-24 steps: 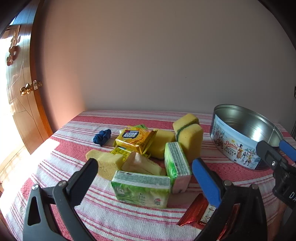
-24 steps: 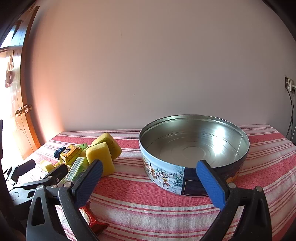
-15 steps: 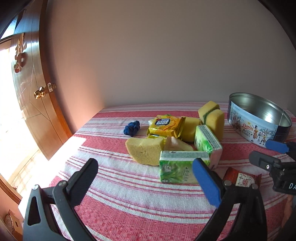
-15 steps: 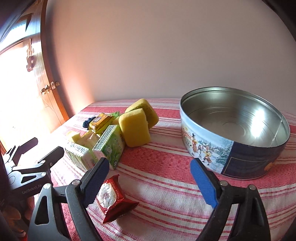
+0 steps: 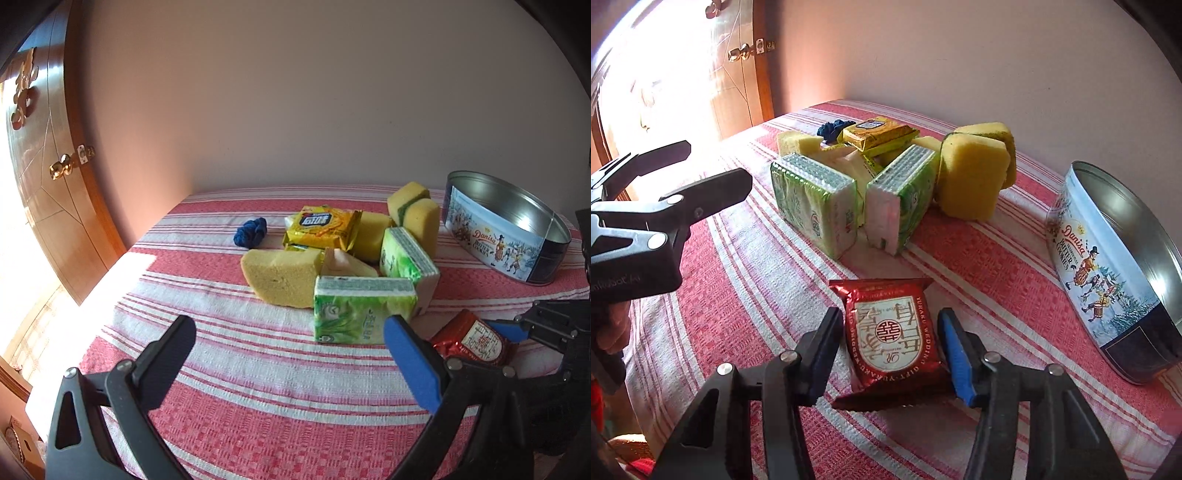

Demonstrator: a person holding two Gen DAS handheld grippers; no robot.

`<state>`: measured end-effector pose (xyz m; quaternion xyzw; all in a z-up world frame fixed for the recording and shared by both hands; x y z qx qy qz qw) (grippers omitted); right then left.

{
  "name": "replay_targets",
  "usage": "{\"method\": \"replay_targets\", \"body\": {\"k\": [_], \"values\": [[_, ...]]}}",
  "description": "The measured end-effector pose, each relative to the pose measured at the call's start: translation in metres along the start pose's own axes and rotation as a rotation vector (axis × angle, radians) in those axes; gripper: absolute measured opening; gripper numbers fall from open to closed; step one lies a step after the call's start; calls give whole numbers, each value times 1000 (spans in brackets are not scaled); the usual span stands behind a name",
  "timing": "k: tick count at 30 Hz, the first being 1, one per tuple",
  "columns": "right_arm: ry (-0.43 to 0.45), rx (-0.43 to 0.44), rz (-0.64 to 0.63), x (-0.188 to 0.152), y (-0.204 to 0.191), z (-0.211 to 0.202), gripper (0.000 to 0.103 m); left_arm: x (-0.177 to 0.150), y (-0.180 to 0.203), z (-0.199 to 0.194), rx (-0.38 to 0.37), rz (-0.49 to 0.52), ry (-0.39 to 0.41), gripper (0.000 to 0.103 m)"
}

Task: Organize objects
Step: 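Grasp the green tissue pack with the left tool while the right tool grasps the red snack packet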

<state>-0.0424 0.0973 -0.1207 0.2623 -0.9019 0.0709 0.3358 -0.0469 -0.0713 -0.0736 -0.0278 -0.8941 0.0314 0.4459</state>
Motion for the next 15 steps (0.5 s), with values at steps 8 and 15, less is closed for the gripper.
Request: {"method": "replay_targets", "body": {"k": [8, 15], "values": [[170, -43, 106, 11, 44, -39, 43, 6, 41, 36, -68, 55, -87, 103], [252, -74, 257, 8, 91, -56, 43, 5, 48, 67, -80, 30, -168, 102]]}}
Point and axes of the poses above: each gripper's, at about its wrist camera, not at the fingertips, and z roughly the way its jaws point, y to its right, x to its top, the point moved 10 cm from there along z, roughly the way its jaws point, and after that the axes turned 1 degree about z, right-handed, at the moved point
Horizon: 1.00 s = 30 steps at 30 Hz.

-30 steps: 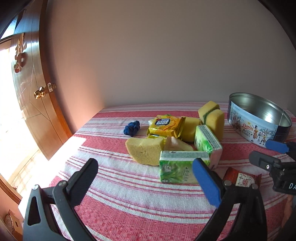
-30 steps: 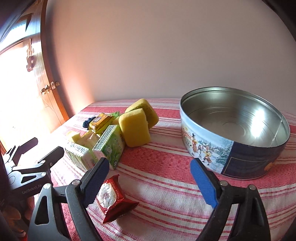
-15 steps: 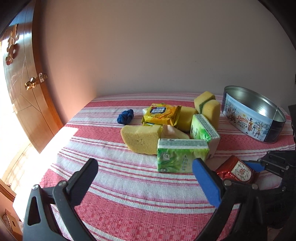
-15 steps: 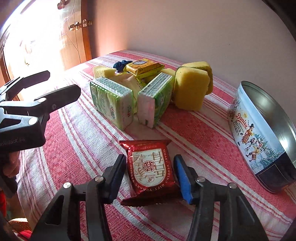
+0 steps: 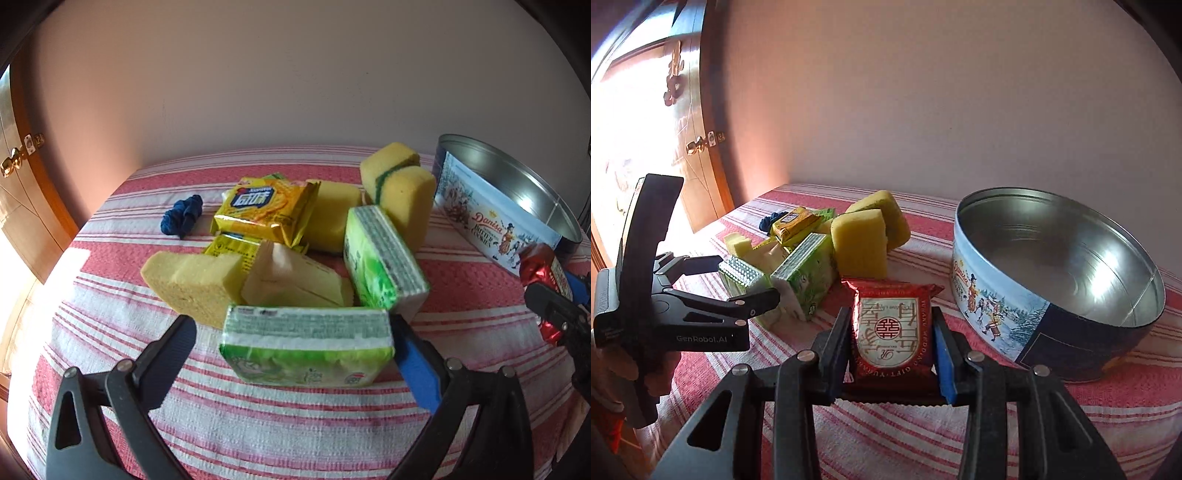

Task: Organize objects
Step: 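Grasp the green tissue pack with the left tool while the right tool grasps the red snack packet, then carry both packs over the tin and open both tools to drop them inside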

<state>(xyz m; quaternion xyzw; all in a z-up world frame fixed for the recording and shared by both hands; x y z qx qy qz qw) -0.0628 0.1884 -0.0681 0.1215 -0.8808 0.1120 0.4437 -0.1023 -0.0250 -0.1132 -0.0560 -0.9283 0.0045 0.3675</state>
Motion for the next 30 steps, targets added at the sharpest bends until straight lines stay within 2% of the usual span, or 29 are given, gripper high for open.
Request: {"method": "replay_targets", "body": {"k": [3, 6, 15, 21, 26, 30], "values": [[9, 8, 41, 3, 5, -2, 43, -4, 4, 8, -27, -11, -33, 83], [9, 16, 53, 3, 5, 0, 43, -7, 10, 11, -44, -10, -56, 72], [99, -29, 40, 13, 13, -16, 43, -7, 12, -11, -42, -59, -3, 72], [153, -57, 111, 36, 43, -30, 43, 28, 33, -52, -78, -30, 117, 72], [189, -156, 112, 60, 81, -41, 43, 68, 64, -67, -151, 11, 209, 72], [201, -328, 83, 69, 130, -36, 43, 89, 105, -62, -185, 51, 240, 72]]}}
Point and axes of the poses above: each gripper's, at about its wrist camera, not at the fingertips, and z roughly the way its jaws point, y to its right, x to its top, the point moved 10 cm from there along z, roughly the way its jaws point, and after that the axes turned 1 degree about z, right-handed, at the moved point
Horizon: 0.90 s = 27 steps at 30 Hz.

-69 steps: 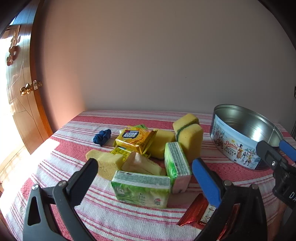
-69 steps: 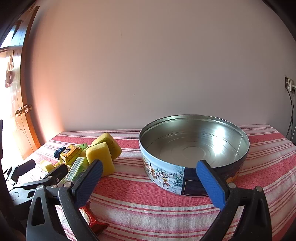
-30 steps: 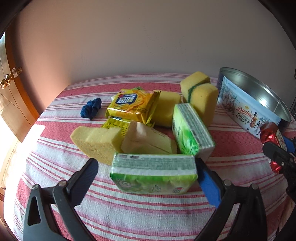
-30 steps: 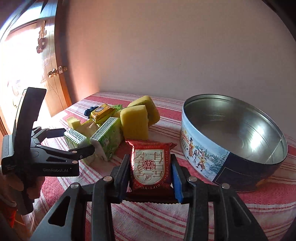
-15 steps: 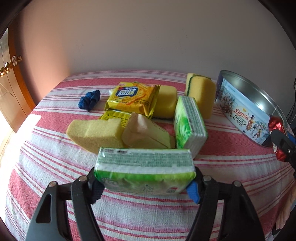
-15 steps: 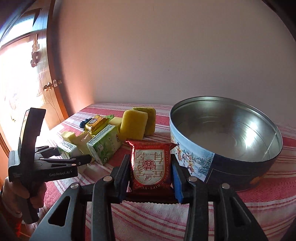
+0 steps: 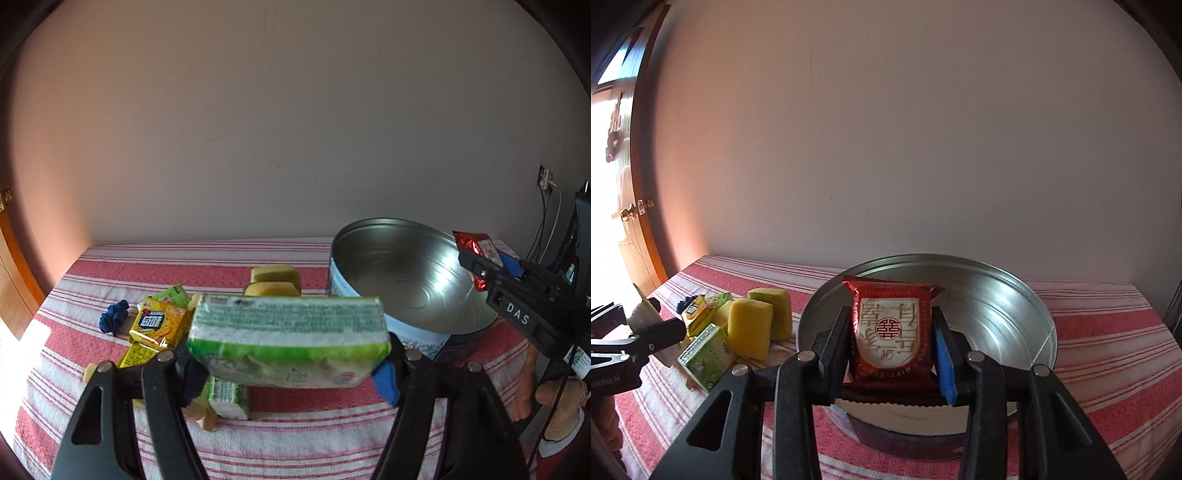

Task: Organize objects
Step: 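Carry both packs over the tin and open both tools to drop them inside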

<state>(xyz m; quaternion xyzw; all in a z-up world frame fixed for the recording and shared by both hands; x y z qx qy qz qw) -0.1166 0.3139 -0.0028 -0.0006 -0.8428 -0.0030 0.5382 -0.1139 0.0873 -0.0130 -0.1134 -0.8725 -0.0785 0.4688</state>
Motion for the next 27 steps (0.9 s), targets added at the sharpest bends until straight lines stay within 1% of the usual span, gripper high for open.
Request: {"method": "replay_targets", "body": {"k": [2, 4, 7, 10, 13, 15, 20, 23, 27], "values": [[-1, -48, 37, -6, 25, 11, 43, 7, 21, 14, -21, 17, 3, 72], [-30, -67, 70, -15, 43, 23, 43, 13, 42, 29, -45, 35, 2, 72], [-62, -95, 61, -21, 58, 37, 43, 21, 69, 56, -68, 59, -4, 72], [-79, -118, 68, -23, 69, 45, 43, 19, 92, 81, -66, 81, -36, 72], [-107, -132, 84, -30, 77, 49, 43, 14, 110, 99, -93, 78, -66, 72], [-129, -133, 80, -33, 75, 54, 43, 12, 116, 107, -94, 81, -80, 72], [-123, -149, 60, -34, 75, 46, 43, -1, 115, 119, -98, 88, -119, 72], [-129, -147, 58, -33, 72, 51, 43, -2, 116, 120, -91, 115, -111, 72], [-124, -131, 77, -32, 71, 50, 43, -2, 119, 121, -87, 111, -108, 72]]}}
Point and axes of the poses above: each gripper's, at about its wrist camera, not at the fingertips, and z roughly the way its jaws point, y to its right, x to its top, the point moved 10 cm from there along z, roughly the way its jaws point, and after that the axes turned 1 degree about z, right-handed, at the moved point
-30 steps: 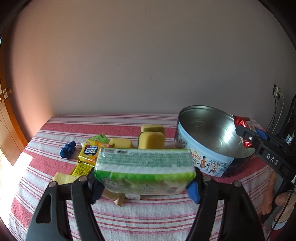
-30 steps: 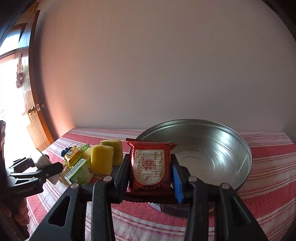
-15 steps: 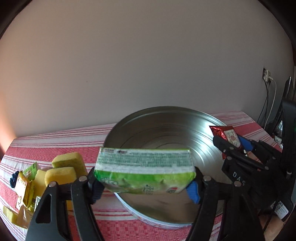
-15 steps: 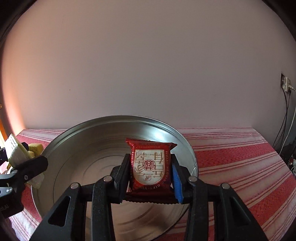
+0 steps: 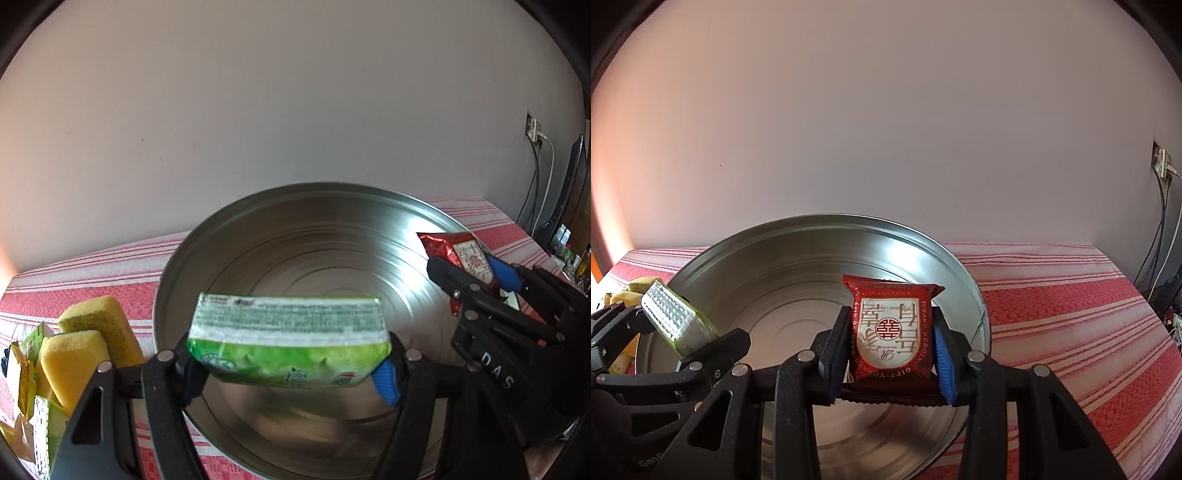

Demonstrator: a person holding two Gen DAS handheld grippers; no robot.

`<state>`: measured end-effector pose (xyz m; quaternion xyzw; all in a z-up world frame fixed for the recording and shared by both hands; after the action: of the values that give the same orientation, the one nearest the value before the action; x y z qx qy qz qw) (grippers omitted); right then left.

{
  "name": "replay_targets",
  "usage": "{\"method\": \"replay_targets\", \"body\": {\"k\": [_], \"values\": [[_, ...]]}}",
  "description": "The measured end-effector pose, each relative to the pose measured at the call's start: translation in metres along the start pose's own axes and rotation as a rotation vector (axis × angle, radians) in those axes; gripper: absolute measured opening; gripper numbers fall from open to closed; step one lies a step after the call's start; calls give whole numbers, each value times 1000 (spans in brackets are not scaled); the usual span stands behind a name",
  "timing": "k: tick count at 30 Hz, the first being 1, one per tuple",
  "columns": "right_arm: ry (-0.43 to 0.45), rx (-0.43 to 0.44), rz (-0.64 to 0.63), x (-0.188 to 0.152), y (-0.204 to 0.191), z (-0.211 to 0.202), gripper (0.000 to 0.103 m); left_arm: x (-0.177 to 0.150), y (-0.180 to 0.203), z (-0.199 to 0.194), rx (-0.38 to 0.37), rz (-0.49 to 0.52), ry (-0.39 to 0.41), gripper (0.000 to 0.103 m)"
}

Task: Organize objects
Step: 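Carry both packs over the tin and open both tools to drop them inside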

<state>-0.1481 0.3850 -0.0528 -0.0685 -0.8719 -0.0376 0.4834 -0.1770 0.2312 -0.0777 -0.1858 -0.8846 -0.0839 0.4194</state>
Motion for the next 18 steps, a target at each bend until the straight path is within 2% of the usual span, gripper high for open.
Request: {"method": "replay_targets", "body": {"k": [6, 8, 10, 11, 13, 15, 18], "values": [[-6, 19, 17, 1, -1, 1, 43, 3, 5, 8, 13, 1, 15, 72], [-1, 27, 35, 4, 12, 10, 44, 4, 5, 7, 8, -11, 22, 73], [3, 33, 39, 5, 12, 9, 46, 7, 2, 3, 24, -19, 38, 80], [10, 26, 45, 5, 15, 9, 50, 9, -4, -2, 47, -23, 51, 84], [45, 7, 74, 9, 22, 4, 61, 13, -13, -14, 71, -34, 93, 103], [110, 13, 120, 17, 28, -7, 81, 18, -19, -30, 64, -41, 154, 103], [194, 2, 163, 26, 37, -23, 90, 25, -28, -50, 108, -44, 225, 103]]}}
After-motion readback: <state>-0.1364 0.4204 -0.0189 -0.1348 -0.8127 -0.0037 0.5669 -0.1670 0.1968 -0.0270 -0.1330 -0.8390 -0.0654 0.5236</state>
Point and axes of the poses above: each gripper's, at about its wrist camera, not at the fingertips, and z roughly the way its jaws point, y to its right, x to its top, the point moved 10 cm from there along z, roughly the way its jaws point, and after that the axes turned 1 degree about z, right-handed, at the moved point
